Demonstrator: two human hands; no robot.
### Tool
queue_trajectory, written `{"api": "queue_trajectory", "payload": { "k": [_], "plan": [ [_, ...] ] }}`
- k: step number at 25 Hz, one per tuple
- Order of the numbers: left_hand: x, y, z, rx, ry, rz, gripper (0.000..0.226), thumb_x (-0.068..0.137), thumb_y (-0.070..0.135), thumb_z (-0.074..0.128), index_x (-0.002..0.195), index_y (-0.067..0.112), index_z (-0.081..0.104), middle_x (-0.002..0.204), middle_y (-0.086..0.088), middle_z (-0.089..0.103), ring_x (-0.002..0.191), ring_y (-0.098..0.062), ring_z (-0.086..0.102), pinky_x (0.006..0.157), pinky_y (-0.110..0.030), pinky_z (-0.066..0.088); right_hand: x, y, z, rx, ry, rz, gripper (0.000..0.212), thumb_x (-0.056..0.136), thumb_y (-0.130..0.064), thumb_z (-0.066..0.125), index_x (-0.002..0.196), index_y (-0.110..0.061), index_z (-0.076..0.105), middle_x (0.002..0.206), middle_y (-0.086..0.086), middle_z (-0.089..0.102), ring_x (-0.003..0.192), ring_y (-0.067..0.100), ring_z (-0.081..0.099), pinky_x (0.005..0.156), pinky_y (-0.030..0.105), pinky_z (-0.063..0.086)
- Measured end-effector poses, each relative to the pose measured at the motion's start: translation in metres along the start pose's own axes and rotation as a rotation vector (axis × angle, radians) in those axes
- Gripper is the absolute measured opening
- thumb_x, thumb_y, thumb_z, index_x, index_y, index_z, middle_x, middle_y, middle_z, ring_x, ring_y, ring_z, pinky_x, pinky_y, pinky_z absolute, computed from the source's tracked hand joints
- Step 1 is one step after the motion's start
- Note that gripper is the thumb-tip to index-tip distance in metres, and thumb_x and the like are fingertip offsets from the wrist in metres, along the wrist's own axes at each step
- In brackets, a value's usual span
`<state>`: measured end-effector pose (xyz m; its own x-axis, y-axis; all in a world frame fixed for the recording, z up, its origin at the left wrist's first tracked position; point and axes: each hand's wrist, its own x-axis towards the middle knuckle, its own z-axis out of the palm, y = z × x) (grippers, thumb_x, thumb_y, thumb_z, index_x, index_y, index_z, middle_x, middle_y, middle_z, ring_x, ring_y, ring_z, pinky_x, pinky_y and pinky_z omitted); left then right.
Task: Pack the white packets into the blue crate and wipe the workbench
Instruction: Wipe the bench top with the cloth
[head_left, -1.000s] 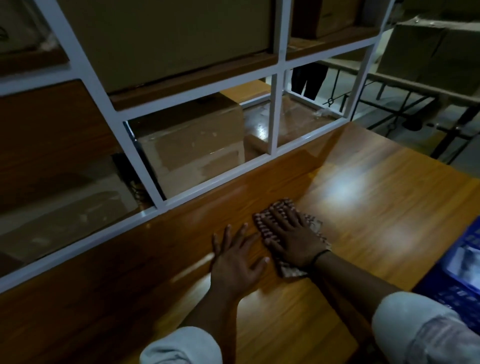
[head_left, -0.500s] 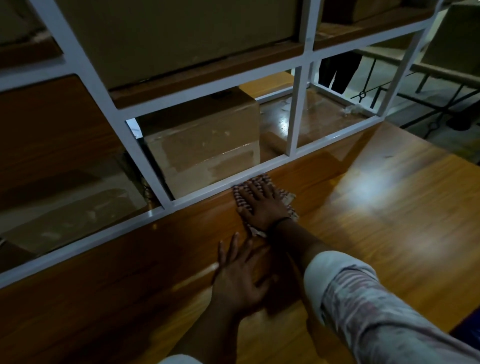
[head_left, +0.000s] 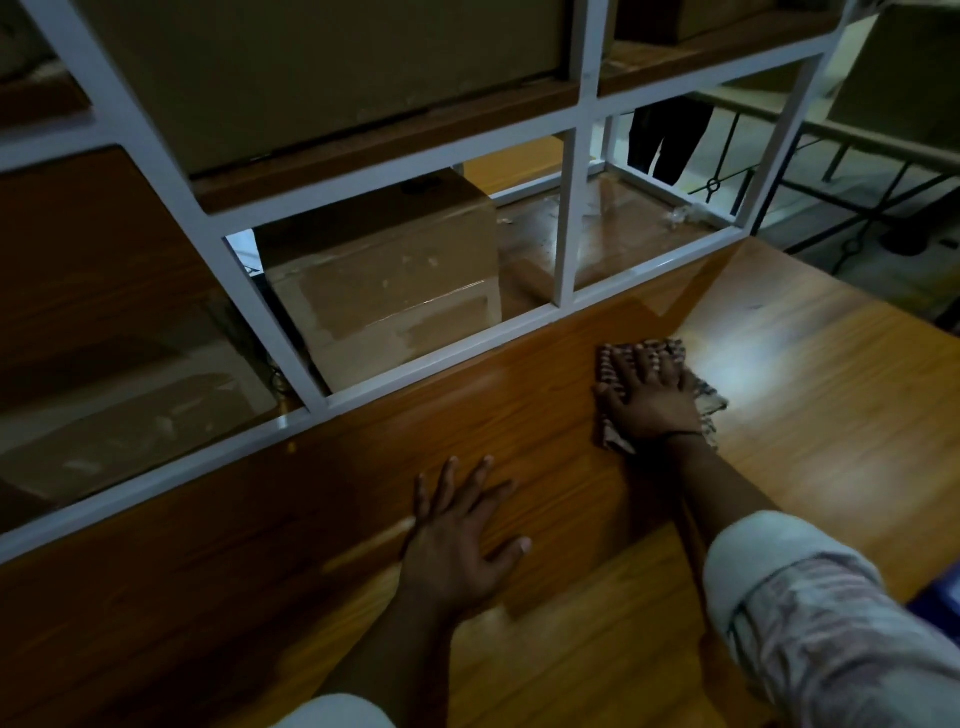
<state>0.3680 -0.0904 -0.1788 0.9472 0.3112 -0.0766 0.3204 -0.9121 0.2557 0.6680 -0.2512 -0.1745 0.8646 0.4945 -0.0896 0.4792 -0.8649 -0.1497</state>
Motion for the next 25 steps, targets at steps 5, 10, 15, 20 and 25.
{"api": "queue_trajectory", "payload": {
  "k": [5, 10, 15, 20, 25],
  "plan": [
    [-0.003, 0.004, -0.002, 0.020, 0.019, 0.013, 0.075, 0.090, 0.084, 0.026, 0.157, 0.052, 0.017, 0.169, 0.020, -0.003, 0.157, -0.021, -0.015, 0.124, -0.056, -0.008, -0.102, -0.057, 0.022, -0.015, -0.025, -0.365, 0.073, 0.092, -0.074, 0.000, 0.158, -0.042, 0.001, 0.167, -0.004, -0.006, 0.154, 0.026, -0.010, 0.123, 0.051, -0.009],
    [-0.001, -0.001, 0.002, -0.002, 0.025, 0.036, 0.074, 0.090, 0.084, 0.027, 0.156, 0.054, 0.016, 0.170, 0.018, -0.002, 0.157, -0.023, -0.011, 0.123, -0.059, -0.008, -0.161, 0.009, 0.030, -0.009, 0.076, -0.253, 0.077, 0.091, -0.078, -0.001, 0.157, -0.043, 0.014, 0.168, -0.006, 0.010, 0.155, 0.026, 0.003, 0.123, 0.050, 0.005],
    [-0.004, -0.004, 0.006, -0.003, 0.033, 0.078, 0.074, 0.091, 0.082, 0.031, 0.157, 0.051, 0.019, 0.171, 0.013, 0.003, 0.157, -0.029, -0.008, 0.122, -0.060, -0.010, -0.178, 0.053, 0.016, -0.016, 0.026, 0.297, 0.071, 0.096, -0.070, 0.017, 0.159, -0.039, 0.004, 0.169, -0.001, -0.001, 0.154, 0.031, -0.002, 0.121, 0.057, 0.003],
    [-0.002, -0.007, 0.009, 0.016, 0.042, 0.091, 0.077, 0.090, 0.083, 0.023, 0.159, 0.048, 0.016, 0.171, 0.008, 0.007, 0.157, -0.034, -0.004, 0.121, -0.063, -0.010, -0.245, -0.048, 0.032, 0.030, 0.012, 0.042, 0.072, 0.096, -0.075, 0.010, 0.158, -0.041, -0.001, 0.168, -0.004, -0.004, 0.154, 0.028, -0.012, 0.122, 0.054, -0.008],
    [-0.003, -0.009, 0.011, 0.052, 0.028, 0.110, 0.080, 0.090, 0.083, 0.015, 0.160, 0.045, 0.010, 0.172, 0.003, 0.006, 0.156, -0.040, -0.002, 0.120, -0.067, -0.006, -0.318, -0.078, 0.045, 0.008, 0.036, -0.146, 0.066, 0.096, -0.076, 0.011, 0.156, -0.049, -0.003, 0.166, -0.012, -0.011, 0.153, 0.021, -0.019, 0.122, 0.047, -0.013]
  ]
}}
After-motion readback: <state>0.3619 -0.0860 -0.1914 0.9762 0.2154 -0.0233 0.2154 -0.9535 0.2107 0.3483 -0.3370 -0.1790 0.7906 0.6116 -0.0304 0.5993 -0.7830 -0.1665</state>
